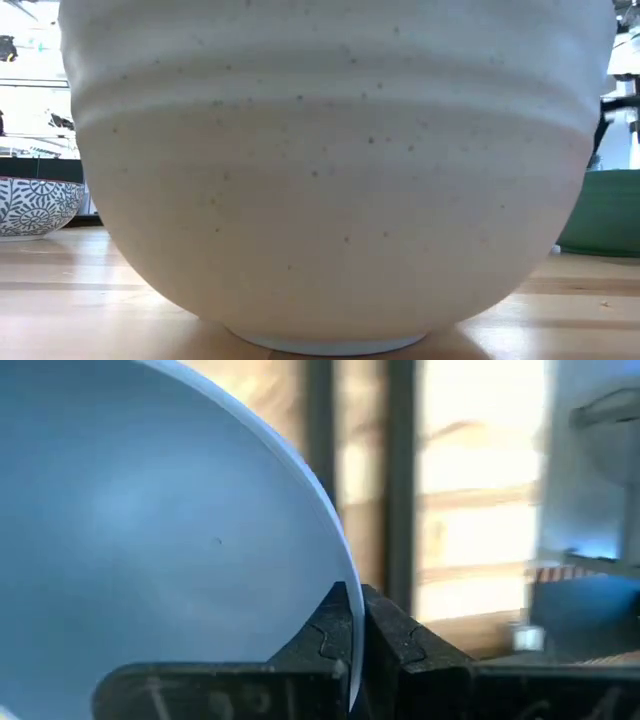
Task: Place and stack bowls onto a shelf
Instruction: Put the blue bowl on the shelf, then stack the white bowl on top of the blue bowl on the shelf
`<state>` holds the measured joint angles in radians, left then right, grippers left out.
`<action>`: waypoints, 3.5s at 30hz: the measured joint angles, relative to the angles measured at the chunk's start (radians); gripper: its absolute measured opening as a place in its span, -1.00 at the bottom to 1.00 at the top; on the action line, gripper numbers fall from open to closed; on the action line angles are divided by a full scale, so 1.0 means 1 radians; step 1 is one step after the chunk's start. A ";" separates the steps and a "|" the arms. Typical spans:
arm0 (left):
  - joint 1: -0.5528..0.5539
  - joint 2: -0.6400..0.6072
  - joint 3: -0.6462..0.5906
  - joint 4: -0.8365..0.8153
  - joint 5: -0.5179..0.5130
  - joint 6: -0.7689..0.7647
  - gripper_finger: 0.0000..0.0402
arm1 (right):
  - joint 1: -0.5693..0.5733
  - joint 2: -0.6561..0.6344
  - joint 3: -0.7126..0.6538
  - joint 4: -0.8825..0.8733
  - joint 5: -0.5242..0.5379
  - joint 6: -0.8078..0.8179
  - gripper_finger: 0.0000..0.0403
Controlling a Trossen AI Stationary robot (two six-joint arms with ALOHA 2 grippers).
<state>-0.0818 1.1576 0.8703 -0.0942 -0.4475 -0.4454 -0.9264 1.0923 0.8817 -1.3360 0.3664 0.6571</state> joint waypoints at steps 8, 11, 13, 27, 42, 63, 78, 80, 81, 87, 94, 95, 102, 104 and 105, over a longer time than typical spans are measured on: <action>0.031 0.000 0.000 0.001 0.050 -0.019 0.12 | 0.014 -0.067 0.275 0.008 0.071 0.008 -0.87; 0.031 0.000 0.000 0.001 0.050 -0.037 0.12 | 0.046 -0.056 0.386 0.093 0.086 -0.018 -0.87; 0.031 0.000 0.000 0.001 0.046 -0.073 0.12 | 0.071 -0.035 0.448 0.199 0.068 -0.036 -0.87; -0.019 0.000 0.000 -0.010 0.042 -0.210 0.12 | 0.206 0.512 0.858 0.181 -0.210 -0.178 -0.85; -0.084 0.000 0.000 -0.148 0.025 -0.289 0.12 | 0.198 0.731 0.995 0.063 -0.344 -0.220 -0.74; -0.234 0.066 -0.005 -0.166 -0.056 -0.463 0.12 | 0.242 0.536 0.995 0.041 -0.322 -0.277 -0.08; -0.501 0.406 0.175 -0.146 0.050 -0.757 0.12 | 0.683 0.234 0.967 -0.021 -0.130 -0.186 -0.07; -0.507 0.456 0.234 -0.240 0.051 -0.772 0.12 | 0.770 0.214 0.934 -0.021 -0.108 -0.113 -0.07; -0.507 0.478 0.260 -0.275 0.054 -0.771 0.12 | 0.820 0.203 0.916 -0.023 -0.094 -0.070 -0.07; -0.485 0.587 0.338 -0.320 0.129 -0.719 0.12 | 1.119 0.185 0.835 -0.061 0.033 0.251 -0.07; -0.473 0.598 0.337 -0.322 0.158 -0.719 0.12 | 1.356 0.219 0.774 -0.129 0.043 0.553 -0.07; -0.473 0.598 0.337 -0.322 0.153 -0.716 0.12 | 1.384 0.229 0.769 -0.145 0.029 0.580 -0.07; -0.466 0.617 0.334 -0.333 0.138 -0.692 0.12 | 1.554 0.312 0.764 -0.153 -0.006 0.684 -0.07; -0.454 0.629 0.337 -0.303 0.138 -0.692 0.11 | 1.590 0.339 0.764 -0.132 -0.006 0.693 -0.07; -0.452 0.630 0.337 -0.307 0.140 -0.686 0.11 | 1.606 0.354 0.764 -0.125 -0.005 0.694 -0.07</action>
<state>-0.5336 1.7874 1.2069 -0.4016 -0.3078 -1.1317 0.6796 1.4462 1.6459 -1.4613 0.3614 1.3509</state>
